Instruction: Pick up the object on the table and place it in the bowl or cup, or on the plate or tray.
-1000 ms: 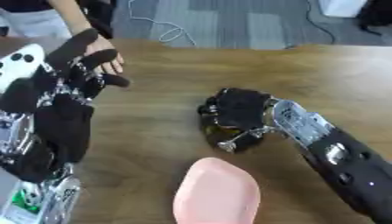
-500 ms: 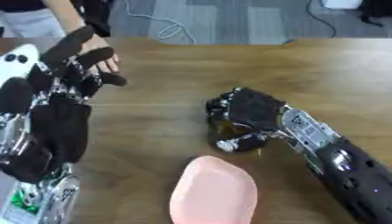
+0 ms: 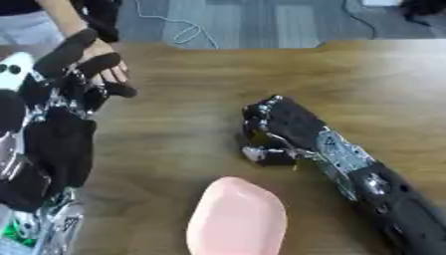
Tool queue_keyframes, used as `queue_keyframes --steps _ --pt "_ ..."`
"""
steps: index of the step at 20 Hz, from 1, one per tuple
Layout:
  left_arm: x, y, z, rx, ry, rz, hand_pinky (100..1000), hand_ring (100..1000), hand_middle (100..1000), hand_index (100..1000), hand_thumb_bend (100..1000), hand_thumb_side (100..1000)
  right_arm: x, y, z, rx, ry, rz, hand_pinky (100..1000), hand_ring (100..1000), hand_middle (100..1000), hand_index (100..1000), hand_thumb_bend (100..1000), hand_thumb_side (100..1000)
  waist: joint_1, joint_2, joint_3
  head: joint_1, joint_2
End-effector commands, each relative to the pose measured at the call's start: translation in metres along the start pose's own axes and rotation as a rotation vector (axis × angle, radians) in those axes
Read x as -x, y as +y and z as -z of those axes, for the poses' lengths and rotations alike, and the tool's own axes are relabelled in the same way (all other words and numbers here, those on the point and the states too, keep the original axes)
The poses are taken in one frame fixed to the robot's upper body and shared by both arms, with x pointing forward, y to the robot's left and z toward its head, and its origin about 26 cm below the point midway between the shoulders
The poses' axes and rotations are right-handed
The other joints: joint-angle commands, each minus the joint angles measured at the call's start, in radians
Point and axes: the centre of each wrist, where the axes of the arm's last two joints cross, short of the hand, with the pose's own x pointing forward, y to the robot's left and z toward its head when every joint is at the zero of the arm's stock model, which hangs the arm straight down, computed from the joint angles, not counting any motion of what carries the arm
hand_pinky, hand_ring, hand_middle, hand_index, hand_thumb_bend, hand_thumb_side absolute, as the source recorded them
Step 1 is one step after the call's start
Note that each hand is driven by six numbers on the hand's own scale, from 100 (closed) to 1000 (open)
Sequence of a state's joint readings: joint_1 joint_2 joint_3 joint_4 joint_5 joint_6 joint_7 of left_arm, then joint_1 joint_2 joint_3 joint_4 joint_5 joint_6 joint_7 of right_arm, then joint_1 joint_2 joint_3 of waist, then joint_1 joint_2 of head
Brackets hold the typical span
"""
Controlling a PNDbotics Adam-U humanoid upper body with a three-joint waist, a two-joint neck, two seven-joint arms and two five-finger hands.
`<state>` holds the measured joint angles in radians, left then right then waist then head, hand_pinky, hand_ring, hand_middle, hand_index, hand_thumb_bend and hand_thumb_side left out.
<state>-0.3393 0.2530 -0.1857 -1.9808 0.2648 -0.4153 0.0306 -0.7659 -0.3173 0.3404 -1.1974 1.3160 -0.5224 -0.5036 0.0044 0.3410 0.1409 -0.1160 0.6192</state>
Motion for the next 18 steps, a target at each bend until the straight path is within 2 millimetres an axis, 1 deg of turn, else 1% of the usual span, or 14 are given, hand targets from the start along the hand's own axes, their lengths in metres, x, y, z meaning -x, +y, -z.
queue_keyframes --steps 1,3,5,8,12,16,18 --pt "-0.005 0.000 0.006 0.006 -0.032 0.004 599 815 852 828 100 914 0.006 0.007 -0.010 0.020 -0.001 0.013 100 100 100 180 100 100 0.006 -0.011 0.001 -0.014 0.002" --pt "-0.005 0.000 0.005 0.006 -0.030 0.005 599 815 851 827 100 913 0.008 0.009 -0.013 -0.007 -0.016 0.004 100 100 100 181 100 100 0.006 -0.011 0.000 -0.013 0.004" --pt "-0.005 0.001 0.004 0.005 -0.026 0.007 598 814 851 827 100 912 0.010 0.008 -0.013 -0.072 -0.054 -0.023 100 100 104 182 100 100 0.005 -0.013 -0.002 -0.013 0.007" --pt "-0.005 0.001 0.003 0.005 -0.021 0.009 598 814 851 826 100 912 0.011 0.000 -0.006 -0.143 -0.121 -0.060 100 100 109 180 100 100 0.003 -0.018 -0.003 -0.011 0.009" --pt "-0.005 0.001 0.003 0.004 -0.018 0.011 598 814 850 825 100 911 0.013 -0.011 0.000 -0.156 -0.154 -0.084 100 100 115 175 100 100 0.000 -0.022 -0.004 -0.007 0.010" --pt "-0.005 0.002 0.001 0.001 -0.014 0.016 598 813 850 825 100 909 0.019 -0.030 0.006 -0.175 -0.188 -0.122 100 100 119 176 100 100 -0.004 -0.029 -0.006 0.001 0.012" --pt "-0.006 0.003 0.001 -0.002 -0.012 0.021 599 814 850 825 100 909 0.021 -0.044 0.009 -0.210 -0.228 -0.139 100 100 119 179 100 100 -0.007 -0.033 -0.007 0.007 0.014"
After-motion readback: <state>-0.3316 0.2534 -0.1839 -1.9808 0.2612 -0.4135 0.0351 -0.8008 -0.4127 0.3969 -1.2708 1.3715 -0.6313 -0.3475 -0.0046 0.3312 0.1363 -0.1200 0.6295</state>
